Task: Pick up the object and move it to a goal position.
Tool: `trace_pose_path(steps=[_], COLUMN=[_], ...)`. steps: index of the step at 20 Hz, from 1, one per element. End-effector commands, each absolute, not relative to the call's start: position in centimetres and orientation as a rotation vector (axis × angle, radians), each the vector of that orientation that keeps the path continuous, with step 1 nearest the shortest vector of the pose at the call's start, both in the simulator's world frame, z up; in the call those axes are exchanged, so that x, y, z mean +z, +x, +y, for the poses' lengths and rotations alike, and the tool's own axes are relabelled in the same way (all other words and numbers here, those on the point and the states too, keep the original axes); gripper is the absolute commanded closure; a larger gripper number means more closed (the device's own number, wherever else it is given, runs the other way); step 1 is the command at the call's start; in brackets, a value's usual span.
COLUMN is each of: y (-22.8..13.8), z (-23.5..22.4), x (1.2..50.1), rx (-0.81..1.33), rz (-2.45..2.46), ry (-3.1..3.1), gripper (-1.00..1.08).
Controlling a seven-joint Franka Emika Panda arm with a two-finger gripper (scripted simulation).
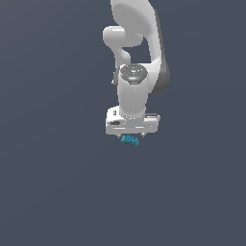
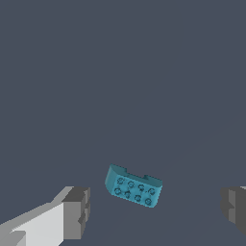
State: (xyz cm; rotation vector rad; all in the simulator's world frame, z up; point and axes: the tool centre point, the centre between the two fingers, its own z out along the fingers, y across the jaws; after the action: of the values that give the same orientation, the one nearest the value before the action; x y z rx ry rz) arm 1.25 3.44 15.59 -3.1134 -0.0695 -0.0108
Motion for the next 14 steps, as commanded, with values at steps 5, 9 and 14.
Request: trace_pose_path(steps=[5,9,14], y=[1.0,0.7,0.2], z=[3.4,3.3,3.2], x=[15.1,14.5,13.6], rx=[-0.010,-0.009,-0.007], rz=[-0.173,-0.283,-0.471], ry=[-3.113,-3.109,-3.093], gripper=[-0.92,-0.92,-0.92])
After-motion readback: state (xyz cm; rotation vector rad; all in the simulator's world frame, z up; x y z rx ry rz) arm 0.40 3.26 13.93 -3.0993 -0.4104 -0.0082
